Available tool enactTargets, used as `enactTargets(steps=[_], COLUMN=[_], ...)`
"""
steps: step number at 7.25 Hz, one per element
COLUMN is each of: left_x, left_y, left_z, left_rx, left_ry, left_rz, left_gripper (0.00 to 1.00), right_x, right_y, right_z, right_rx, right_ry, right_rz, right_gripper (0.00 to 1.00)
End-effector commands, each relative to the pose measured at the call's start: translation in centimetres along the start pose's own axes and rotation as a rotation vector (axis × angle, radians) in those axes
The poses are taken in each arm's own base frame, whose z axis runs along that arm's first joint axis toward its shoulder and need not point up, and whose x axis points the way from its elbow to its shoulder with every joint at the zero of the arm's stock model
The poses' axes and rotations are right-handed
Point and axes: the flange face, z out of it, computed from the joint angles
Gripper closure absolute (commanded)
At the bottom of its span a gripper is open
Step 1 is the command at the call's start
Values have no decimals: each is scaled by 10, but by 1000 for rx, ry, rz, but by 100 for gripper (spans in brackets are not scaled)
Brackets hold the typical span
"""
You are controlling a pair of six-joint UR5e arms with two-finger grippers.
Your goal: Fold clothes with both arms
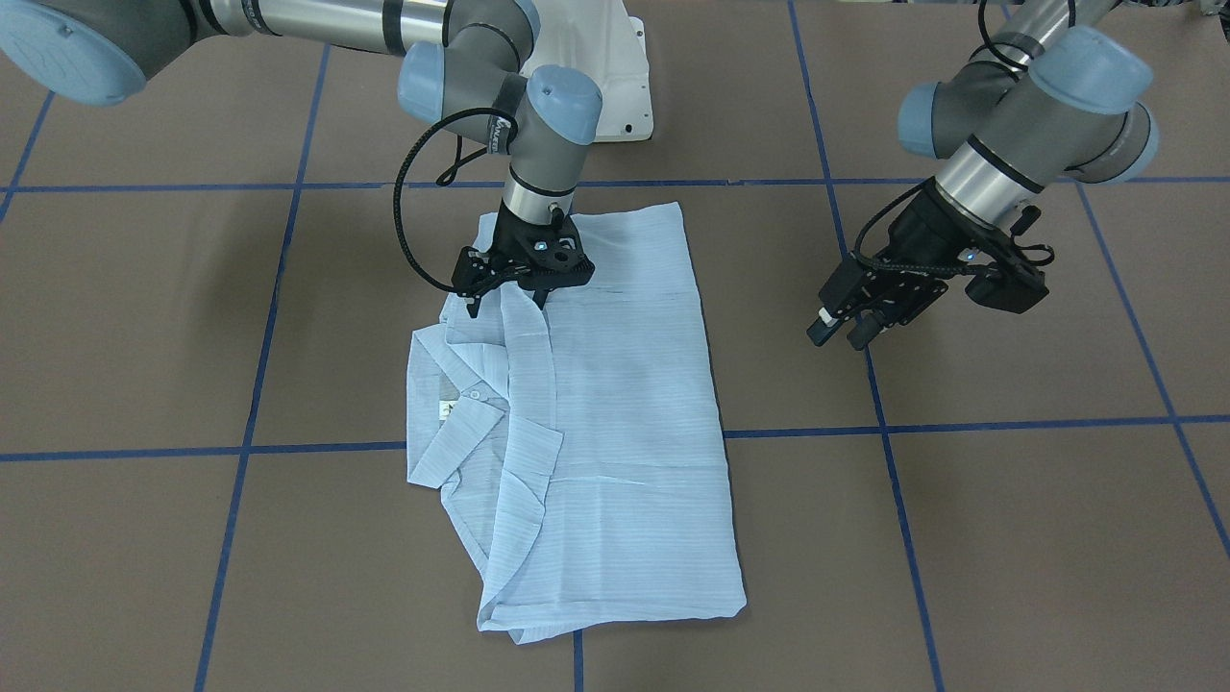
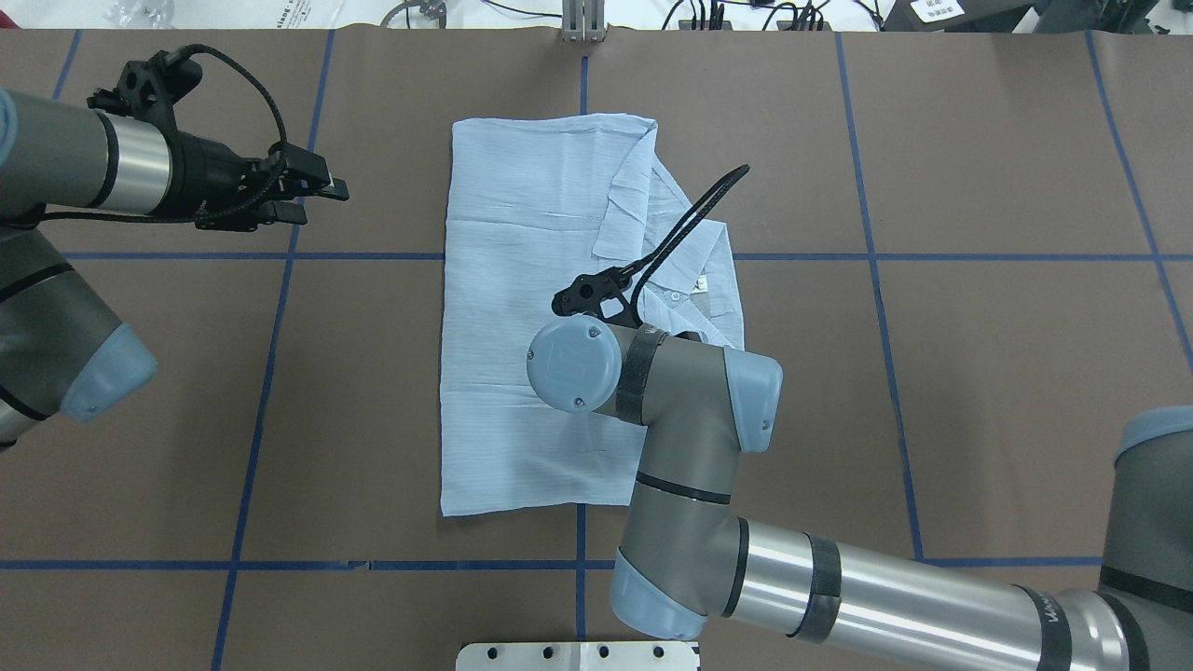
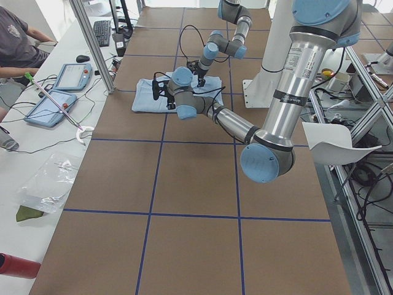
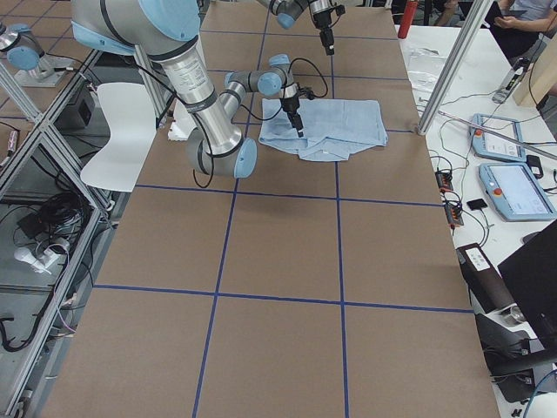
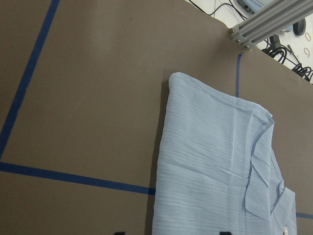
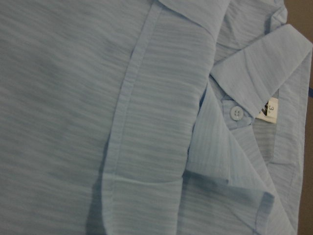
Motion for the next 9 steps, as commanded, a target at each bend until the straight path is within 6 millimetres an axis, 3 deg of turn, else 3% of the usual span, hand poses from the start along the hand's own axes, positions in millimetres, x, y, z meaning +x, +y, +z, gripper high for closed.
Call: enactTargets(steps=[1, 2, 4, 6, 8, 9], left_x=[1, 2, 5, 8, 8, 9], left_y=[0, 0, 2, 3, 4, 4], left_z=[0, -3, -6, -8, -8, -10], left_rx=[0, 2, 3, 2, 2, 0], left_ry=[0, 4, 12, 18, 18, 21], left_rz=[-2, 0, -3, -14, -14, -13], left_gripper=[29, 28, 28, 28, 28, 28], right_x=[15, 46, 109, 143, 140, 131], right_y=[2, 3, 35, 61, 59, 45], right_z=[1, 3, 10, 9, 5, -7], right_rx=[-21, -34, -38, -45, -51, -33], right_ry=[17, 10, 12, 14, 4, -14], right_rz=[-6, 0, -20, -6, -2, 10], right_gripper=[0, 0, 0, 0, 0, 0])
